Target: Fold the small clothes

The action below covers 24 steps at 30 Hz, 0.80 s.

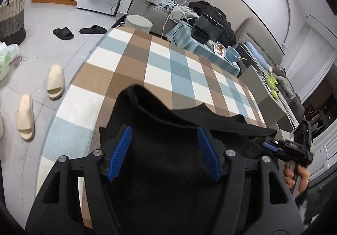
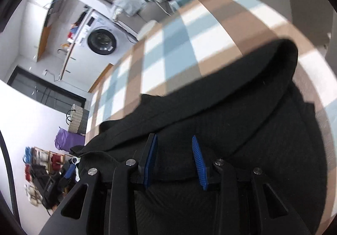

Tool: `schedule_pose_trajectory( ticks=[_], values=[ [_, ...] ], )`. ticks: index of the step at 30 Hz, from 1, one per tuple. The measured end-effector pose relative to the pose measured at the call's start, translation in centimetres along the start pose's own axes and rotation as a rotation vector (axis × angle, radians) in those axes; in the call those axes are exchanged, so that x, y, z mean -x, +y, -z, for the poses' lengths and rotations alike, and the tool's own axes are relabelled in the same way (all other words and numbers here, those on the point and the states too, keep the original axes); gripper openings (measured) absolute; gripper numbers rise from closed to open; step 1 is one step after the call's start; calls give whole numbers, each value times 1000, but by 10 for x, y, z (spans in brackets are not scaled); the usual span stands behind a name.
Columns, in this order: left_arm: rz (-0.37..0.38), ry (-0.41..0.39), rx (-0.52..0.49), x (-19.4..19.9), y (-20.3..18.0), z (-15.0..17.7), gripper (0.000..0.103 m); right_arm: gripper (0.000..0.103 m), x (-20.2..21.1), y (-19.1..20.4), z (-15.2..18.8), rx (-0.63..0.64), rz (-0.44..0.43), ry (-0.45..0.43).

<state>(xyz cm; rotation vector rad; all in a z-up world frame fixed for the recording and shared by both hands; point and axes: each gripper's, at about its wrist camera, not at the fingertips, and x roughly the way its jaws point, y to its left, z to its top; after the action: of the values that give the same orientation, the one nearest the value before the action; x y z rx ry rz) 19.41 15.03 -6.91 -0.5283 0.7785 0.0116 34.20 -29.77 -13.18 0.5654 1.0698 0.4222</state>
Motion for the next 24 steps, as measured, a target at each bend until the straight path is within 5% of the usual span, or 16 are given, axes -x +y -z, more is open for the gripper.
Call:
schedule_pose_trajectory(
  ticks=[5,12,22,24],
  values=[
    [-42,11,76,-12,3,-17,60,39,16,-6,15,30,36,2],
    [-28,23,82,-24,7,-13,20,39,36,-38,33,-26,87,-10],
    [-78,14,95,-25,17,-12,18,40,43,-45,44,-9,80,-10],
    [-69,16,97,-29,19,-15,11,40,41,-46,42,-14,79,-7]
  ],
)
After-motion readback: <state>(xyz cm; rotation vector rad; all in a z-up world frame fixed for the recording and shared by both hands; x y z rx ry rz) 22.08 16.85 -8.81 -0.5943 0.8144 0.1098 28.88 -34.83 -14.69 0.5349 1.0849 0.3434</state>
